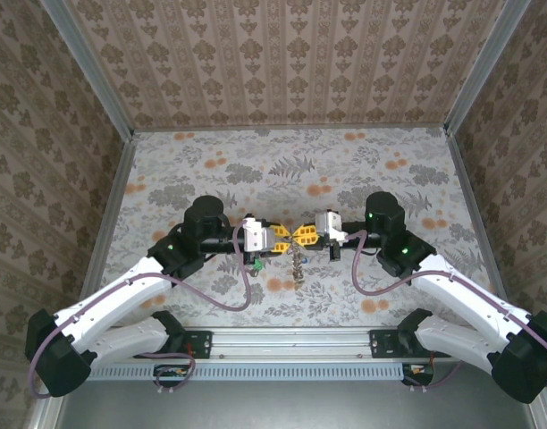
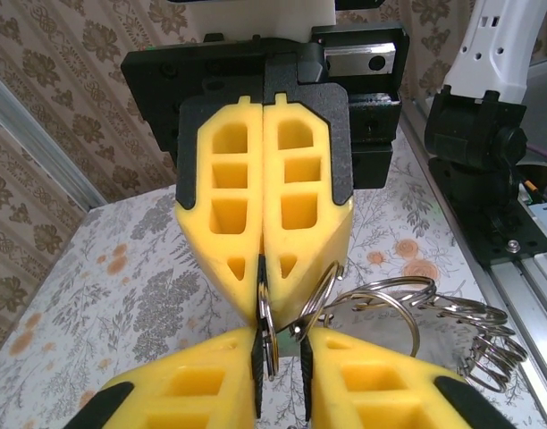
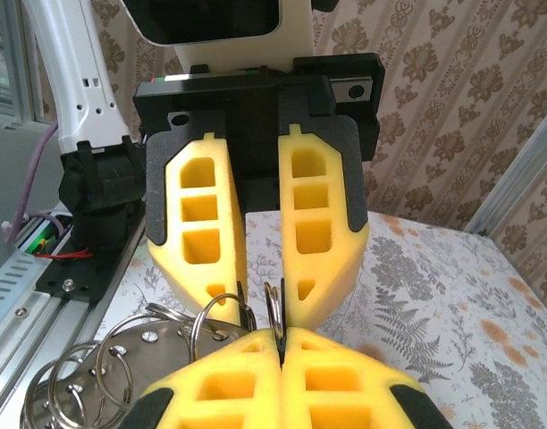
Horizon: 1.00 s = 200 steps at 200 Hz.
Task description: Put the keys on the keyring
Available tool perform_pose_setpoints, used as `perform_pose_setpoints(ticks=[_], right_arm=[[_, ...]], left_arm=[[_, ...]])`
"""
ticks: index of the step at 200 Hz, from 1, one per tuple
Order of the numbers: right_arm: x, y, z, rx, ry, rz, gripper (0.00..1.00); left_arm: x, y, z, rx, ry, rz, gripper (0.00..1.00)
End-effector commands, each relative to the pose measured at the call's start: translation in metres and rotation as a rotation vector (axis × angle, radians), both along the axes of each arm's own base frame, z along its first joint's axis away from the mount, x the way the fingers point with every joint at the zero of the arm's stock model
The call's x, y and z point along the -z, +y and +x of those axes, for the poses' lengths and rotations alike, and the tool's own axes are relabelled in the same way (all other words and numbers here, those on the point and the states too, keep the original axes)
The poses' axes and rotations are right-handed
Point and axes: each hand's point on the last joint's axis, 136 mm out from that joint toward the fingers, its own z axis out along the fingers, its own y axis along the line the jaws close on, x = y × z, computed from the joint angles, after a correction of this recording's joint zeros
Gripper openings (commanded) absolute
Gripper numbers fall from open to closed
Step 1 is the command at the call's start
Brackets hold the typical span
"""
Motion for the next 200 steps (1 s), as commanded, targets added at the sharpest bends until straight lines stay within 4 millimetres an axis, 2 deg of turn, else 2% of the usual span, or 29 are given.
perform_pose_setpoints(ticks=[1,30,68,87,120,200], right_arm=[[-0.007,0.0,0.0,0.006,-0.027,0.023,0.0],[-0.004,0.0,-0.002,0.0,-0.027,0.008,0.0],[0.013,-0.005,-0.005,-0.011,-0.036,-0.101,0.0],[0.019,-0.009,-0.005,-0.002,-0.049,-0.161,0.06],[0.027,-0.016,0.0,0.038,-0.084,-0.252,0.18],[0.036,-0.012,0.008,0.088,-0.083,-0.352,0.19]], left_arm=[[-0.012,0.0,-0.003,0.007,-0.028,-0.031,0.17],[-0.009,0.0,0.0,-0.012,-0.033,-0.009,0.0],[0.002,0.003,0.009,-0.07,-0.052,0.091,0.0],[0.012,0.005,0.009,-0.074,-0.071,0.185,0.0],[0.015,0.002,0.007,-0.044,-0.074,0.268,0.0],[0.016,-0.008,0.011,-0.038,-0.039,0.31,0.0]])
